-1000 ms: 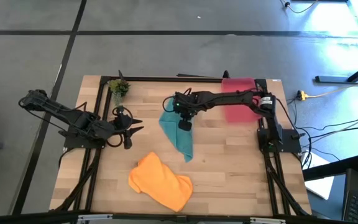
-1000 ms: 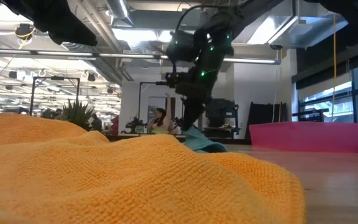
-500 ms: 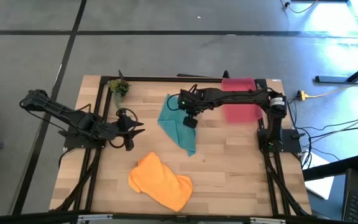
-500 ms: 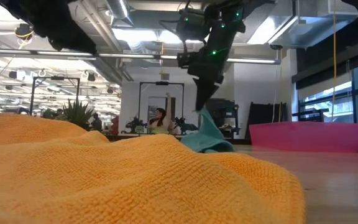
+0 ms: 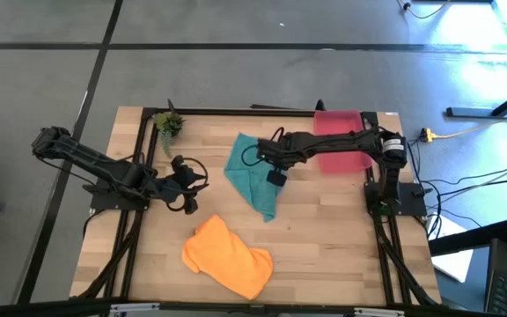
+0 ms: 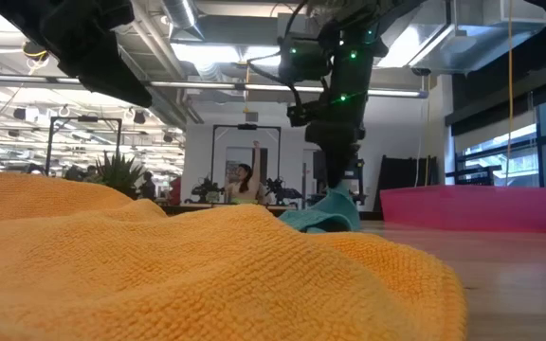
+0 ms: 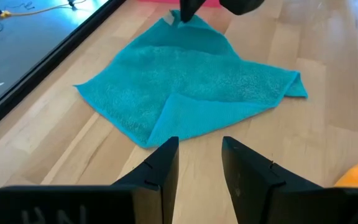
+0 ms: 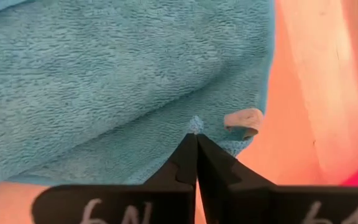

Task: Roll microfiber towels into tight, uniform cylinder then place into a basket
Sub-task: Roll the blue microfiber cloth on the table

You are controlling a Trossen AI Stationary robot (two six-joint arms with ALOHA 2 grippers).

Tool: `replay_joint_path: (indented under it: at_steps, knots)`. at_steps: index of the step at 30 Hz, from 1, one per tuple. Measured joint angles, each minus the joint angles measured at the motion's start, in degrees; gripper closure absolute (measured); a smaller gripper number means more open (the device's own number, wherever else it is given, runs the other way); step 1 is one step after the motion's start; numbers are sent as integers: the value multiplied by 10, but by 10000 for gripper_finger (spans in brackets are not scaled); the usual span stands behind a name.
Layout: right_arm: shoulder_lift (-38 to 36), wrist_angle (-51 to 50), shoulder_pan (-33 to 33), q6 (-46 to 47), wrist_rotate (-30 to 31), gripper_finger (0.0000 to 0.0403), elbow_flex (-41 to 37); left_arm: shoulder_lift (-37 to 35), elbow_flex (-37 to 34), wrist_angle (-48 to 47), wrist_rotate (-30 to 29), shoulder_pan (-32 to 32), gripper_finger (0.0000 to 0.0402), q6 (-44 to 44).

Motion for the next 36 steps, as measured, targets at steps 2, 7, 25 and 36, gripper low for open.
replay_joint_path:
  at_steps: [2, 7, 25, 36]
  knots:
    - [0, 1, -1, -3, -15, 382, 0, 0, 0, 1, 0, 0, 291, 0]
    - [0, 9, 0, -13, -22, 353, 0, 0, 0, 1, 0, 0, 291, 0]
    - [-92, 5, 19, 7, 22, 292, 3, 0, 0, 52, 123, 114, 291, 84]
    - [-200, 1, 106, 3, 22, 292, 3, 106, 0, 177, 309, 247, 291, 242]
